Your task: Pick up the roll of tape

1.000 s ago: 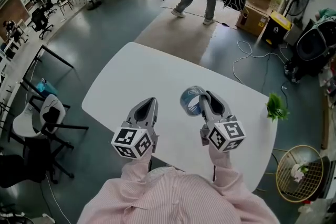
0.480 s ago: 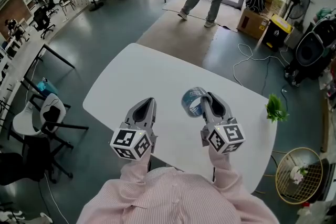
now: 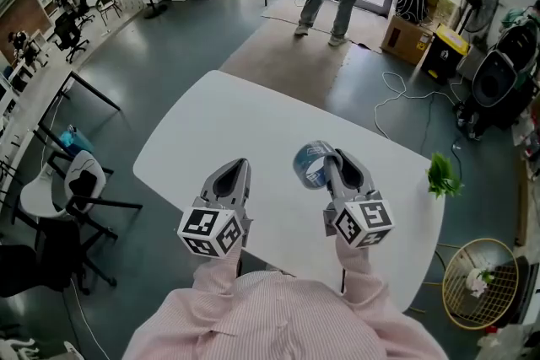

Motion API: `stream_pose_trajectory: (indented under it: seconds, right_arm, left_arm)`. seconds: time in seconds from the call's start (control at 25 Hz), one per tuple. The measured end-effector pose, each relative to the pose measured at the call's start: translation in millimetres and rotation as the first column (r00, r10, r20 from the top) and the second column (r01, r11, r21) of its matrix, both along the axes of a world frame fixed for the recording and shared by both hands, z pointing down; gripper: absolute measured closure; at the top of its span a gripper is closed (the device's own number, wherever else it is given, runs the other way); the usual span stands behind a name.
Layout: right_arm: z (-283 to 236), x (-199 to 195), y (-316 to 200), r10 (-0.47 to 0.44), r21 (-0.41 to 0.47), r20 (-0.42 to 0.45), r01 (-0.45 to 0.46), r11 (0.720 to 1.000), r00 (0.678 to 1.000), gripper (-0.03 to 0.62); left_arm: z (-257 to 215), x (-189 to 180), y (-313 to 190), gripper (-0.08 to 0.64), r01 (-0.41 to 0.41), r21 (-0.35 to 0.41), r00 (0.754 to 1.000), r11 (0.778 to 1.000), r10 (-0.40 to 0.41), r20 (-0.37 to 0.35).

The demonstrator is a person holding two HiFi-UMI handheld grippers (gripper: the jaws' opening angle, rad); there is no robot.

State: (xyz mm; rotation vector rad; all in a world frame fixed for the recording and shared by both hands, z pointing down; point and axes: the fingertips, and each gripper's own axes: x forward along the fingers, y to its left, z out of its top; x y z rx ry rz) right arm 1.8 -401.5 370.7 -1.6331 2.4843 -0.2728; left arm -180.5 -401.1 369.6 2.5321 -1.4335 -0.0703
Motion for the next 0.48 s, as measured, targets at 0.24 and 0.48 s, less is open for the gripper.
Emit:
stream_pose_trajectory:
  seconds: [0.24, 0.48]
  right_arm:
    - [-1.3, 0.0, 1.3, 0.006, -0.006, -0.007, -0.006, 1.000, 1.000, 0.520]
    - [1.1, 2.6, 0.9, 0.015, -0.012, -0.011, -0.016, 1.000, 1.000, 0.520]
  left_arm:
    - [-0.9, -2.7, 1.3, 0.558, 0.004, -0.007, 1.000, 1.000, -0.004, -0.002]
    - [0.7, -1.5, 1.3, 0.560, 0.004, -0.009, 1.000, 1.000, -0.004, -0.005]
